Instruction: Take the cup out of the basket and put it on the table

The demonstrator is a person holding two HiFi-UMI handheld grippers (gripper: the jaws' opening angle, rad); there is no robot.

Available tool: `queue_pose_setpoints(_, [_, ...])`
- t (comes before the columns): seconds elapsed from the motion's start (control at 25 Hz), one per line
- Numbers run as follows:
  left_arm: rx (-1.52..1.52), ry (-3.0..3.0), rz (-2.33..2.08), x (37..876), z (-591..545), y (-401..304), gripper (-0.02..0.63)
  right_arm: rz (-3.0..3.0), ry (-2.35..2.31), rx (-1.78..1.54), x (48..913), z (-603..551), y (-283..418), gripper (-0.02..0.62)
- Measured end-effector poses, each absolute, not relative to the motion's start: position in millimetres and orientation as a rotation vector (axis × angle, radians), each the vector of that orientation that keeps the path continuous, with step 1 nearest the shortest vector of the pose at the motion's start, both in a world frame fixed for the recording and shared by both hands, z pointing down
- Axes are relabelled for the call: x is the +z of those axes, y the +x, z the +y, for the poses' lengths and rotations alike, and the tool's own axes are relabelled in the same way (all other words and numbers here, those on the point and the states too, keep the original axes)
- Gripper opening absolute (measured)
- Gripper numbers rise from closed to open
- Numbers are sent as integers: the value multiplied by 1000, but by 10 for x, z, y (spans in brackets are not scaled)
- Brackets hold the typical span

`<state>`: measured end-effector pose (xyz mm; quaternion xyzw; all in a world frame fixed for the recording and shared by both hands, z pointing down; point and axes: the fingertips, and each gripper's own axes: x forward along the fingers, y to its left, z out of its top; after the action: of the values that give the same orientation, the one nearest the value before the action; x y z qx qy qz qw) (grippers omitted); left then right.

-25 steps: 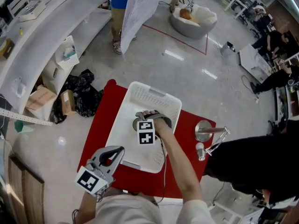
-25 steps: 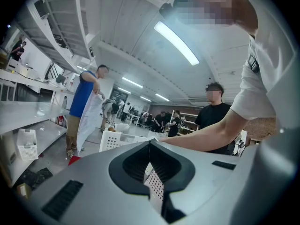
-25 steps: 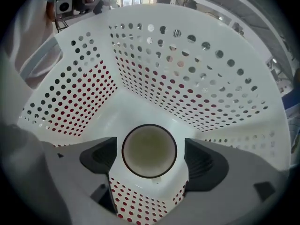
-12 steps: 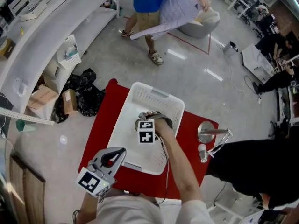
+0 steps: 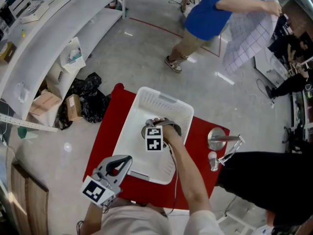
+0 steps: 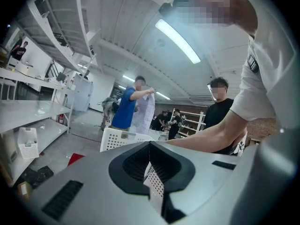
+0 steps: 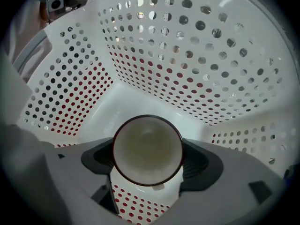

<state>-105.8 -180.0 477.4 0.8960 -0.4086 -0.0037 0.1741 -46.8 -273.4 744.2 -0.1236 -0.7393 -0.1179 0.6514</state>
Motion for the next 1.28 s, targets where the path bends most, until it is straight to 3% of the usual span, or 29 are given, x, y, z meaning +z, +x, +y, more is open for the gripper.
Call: queue_pose_setpoints(1.28, [27, 2559, -1147, 4772, -1707, -1019, 11, -1778, -218, -167, 6906, -2532, -519, 411])
